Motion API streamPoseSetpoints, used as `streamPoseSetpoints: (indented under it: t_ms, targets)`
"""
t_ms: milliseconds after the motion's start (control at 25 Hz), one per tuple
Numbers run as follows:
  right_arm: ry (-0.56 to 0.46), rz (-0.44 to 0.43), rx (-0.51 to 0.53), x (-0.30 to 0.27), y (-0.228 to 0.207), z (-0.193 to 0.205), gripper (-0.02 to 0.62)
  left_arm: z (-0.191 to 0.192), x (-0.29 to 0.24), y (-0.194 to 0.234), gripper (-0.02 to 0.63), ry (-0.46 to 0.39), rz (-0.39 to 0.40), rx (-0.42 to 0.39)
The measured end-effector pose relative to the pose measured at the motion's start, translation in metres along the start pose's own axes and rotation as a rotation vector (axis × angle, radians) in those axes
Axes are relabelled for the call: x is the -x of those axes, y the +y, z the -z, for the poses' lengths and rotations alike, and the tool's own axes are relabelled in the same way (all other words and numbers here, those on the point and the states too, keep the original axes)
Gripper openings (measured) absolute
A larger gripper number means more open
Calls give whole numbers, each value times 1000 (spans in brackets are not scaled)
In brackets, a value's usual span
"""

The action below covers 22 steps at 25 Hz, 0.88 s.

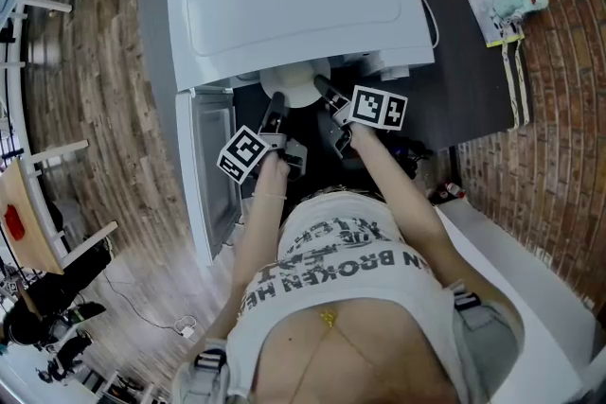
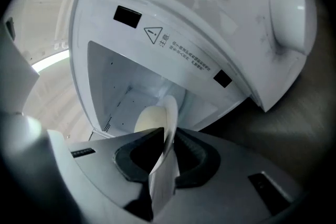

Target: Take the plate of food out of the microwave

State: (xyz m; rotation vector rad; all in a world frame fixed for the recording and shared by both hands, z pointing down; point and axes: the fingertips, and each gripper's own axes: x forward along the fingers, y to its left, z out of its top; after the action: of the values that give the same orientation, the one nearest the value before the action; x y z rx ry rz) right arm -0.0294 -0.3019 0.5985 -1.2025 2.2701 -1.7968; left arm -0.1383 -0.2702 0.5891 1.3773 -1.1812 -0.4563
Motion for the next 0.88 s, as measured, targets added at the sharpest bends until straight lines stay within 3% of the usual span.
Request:
streamPoseSetpoints:
  t_ms: [600, 880]
  targets:
    - [84, -53, 51, 67, -9, 15, 57, 71, 38, -19, 32, -132, 11, 23]
    - [95, -57, 74, 89, -11, 24, 57, 91, 52, -23, 32, -148, 20, 30]
